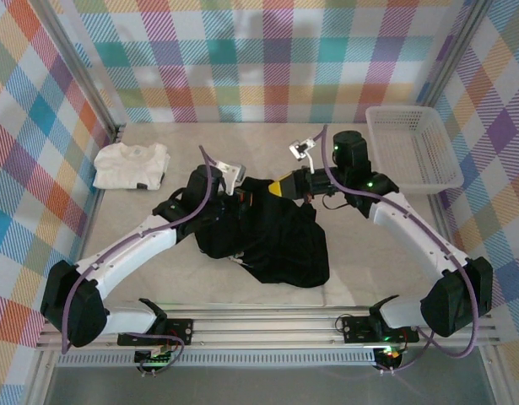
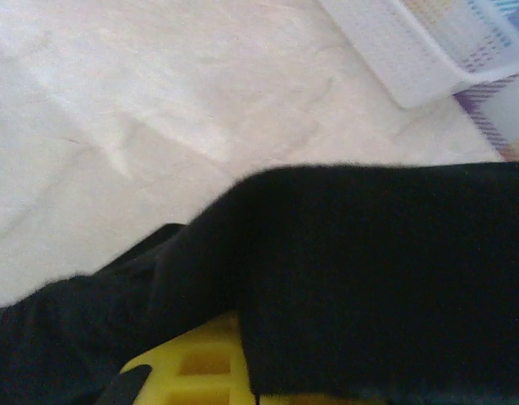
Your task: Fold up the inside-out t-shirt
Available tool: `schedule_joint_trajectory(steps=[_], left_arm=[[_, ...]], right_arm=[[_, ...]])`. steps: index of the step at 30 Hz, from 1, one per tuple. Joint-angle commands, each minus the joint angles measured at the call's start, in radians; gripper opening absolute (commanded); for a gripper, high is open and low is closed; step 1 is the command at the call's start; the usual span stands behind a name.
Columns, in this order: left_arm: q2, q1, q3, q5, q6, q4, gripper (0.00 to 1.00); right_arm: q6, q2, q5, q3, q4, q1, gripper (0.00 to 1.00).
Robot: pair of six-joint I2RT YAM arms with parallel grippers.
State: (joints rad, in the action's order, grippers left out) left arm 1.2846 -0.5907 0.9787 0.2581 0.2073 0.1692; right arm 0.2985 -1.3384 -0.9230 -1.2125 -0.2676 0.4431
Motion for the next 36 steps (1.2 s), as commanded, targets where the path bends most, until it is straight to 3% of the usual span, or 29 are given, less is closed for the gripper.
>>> schedule_joint_trajectory(steps=[1, 4, 8, 14, 19, 24, 28, 33, 36], left_arm=[[-0.094, 0.04, -0.023, 0.331, 0.087, -0.12, 0.0], [-0.175, 0.049, -0.079, 0.463, 0.197, -0.225, 0.0], [-0.242, 0.06, -0.102, 0.504, 0.264, -0.267, 0.0], [-0.271, 0.075, -0.097, 0.503, 0.278, -0.262, 0.0], [-0.262, 0.077, -0.08, 0.469, 0.272, -0.235, 0.0], [-0.255, 0.078, -0.068, 0.443, 0.29, -0.232, 0.0], [-0.254, 0.078, -0.065, 0.409, 0.325, -0.234, 0.0], [-0.262, 0.078, -0.065, 0.412, 0.343, -0.237, 0.0], [-0.274, 0.08, -0.069, 0.406, 0.336, -0.224, 0.0]], right_arm=[[-0.112, 0.018, 0.317, -0.08, -0.223, -0.015, 0.06], [-0.104, 0.012, 0.495, -0.072, -0.21, -0.014, 0.11], [-0.119, 0.015, 0.51, -0.055, -0.185, -0.012, 0.21], [-0.257, 0.14, 0.471, 0.072, -0.168, 0.023, 0.38], [-0.255, 0.309, 0.287, 0.287, 0.013, 0.053, 0.53], [-0.28, 0.366, 0.29, 0.419, 0.091, 0.078, 0.67], [-0.251, 0.358, 0.265, 0.505, 0.267, 0.105, 0.7], [-0.193, 0.263, 0.335, 0.517, 0.491, 0.166, 0.71], [-0.132, 0.18, 0.321, 0.47, 0.591, 0.175, 0.64]])
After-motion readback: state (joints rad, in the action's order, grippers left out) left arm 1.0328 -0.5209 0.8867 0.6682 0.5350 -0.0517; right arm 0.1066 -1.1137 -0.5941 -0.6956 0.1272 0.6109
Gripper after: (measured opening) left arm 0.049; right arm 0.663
